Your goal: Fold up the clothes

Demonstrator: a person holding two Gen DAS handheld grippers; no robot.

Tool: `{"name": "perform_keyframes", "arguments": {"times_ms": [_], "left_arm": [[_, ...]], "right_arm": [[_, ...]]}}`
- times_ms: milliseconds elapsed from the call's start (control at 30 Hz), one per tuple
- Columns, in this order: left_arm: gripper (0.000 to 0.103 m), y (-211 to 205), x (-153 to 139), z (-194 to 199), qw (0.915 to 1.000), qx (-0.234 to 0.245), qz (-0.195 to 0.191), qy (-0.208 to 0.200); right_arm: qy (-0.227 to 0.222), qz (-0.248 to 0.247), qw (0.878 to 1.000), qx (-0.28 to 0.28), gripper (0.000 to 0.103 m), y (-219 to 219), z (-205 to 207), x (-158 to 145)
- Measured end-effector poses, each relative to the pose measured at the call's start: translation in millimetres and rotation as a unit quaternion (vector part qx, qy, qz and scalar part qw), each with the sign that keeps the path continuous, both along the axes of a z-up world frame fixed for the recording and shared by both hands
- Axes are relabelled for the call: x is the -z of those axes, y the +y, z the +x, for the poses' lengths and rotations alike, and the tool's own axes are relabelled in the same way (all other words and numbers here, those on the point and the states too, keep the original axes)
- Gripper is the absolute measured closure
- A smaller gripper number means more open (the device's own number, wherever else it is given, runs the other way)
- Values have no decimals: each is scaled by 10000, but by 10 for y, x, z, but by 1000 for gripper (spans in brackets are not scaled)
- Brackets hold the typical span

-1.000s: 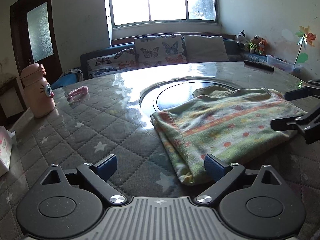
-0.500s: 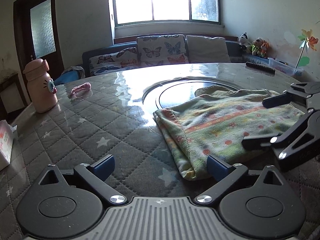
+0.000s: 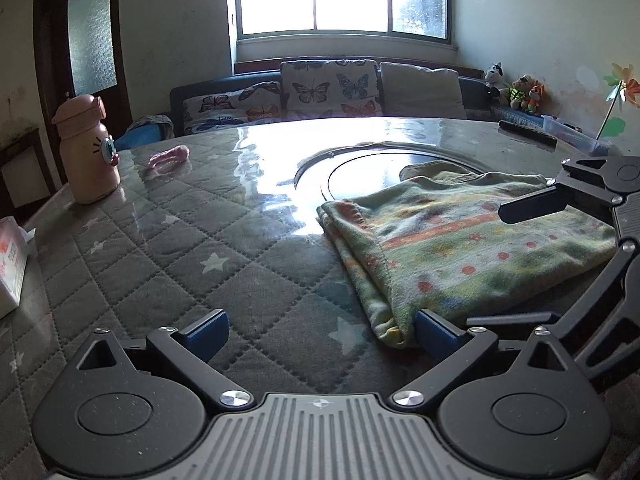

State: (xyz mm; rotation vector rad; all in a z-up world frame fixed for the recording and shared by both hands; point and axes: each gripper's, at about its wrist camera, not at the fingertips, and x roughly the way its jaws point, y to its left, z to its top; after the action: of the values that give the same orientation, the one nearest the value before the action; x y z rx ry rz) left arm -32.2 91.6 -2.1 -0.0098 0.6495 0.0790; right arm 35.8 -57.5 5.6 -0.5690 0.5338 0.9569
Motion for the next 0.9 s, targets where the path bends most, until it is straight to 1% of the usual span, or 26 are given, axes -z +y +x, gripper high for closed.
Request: {"name": "perform_keyframes", "arguments": {"times_ms": [67, 233, 333, 367, 433, 467, 533, 600, 667, 733, 767, 800, 833, 900], "left_arm": [[2, 26, -29, -9, 10000, -37, -73, -22], [3, 93, -132, -15, 9996, -207, -37, -175], [4, 196, -181, -14, 9990, -376, -106, -210], [4, 243, -196, -10, 9986, -448, -188, -203], [8, 333, -222, 7, 9974, -556, -435, -177], [9, 378, -234, 15, 9964, -608, -561, -163], [12, 446, -255, 34, 9943, -658, -822, -140], [13, 469, -263, 62, 9920, -610, -1100, -105], [13, 456, -256, 105, 9894, -522, -1352, -43], [13, 418, -243, 157, 9872, -430, -1533, 14], [13, 396, -239, 182, 9863, -385, -1606, 34], [13, 374, -240, 211, 9850, -341, -1692, 55], [13, 353, -242, 242, 9836, -297, -1779, 76], [14, 324, -249, 308, 9802, -238, -1961, 111]], "right_arm": [[-12, -17, 10000, -95, 11, 31, -23, -18], [-57, -103, 9990, -427, 18, 139, -91, -44], [-70, -197, 9975, -672, 26, 197, -148, -31], [-65, -228, 9970, -735, 32, 216, -163, -22], [-60, -300, 9961, -827, 41, 261, -190, 4], [-63, -330, 9957, -860, 45, 279, -198, 14], [-108, -357, 9951, -914, 47, 310, -215, 24], [-118, -378, 9947, -954, 54, 331, -224, 19], [-145, -396, 9945, -958, 65, 342, -227, 26], [-166, -391, 9949, -916, 71, 339, -220, 30], [-148, -367, 9952, -890, 78, 333, -212, 27], [-128, -340, 9955, -875, 80, 326, -206, 20], [-74, -271, 9959, -858, 85, 311, -194, 0], [-6, -146, 9965, -818, 89, 279, -175, -39]]}}
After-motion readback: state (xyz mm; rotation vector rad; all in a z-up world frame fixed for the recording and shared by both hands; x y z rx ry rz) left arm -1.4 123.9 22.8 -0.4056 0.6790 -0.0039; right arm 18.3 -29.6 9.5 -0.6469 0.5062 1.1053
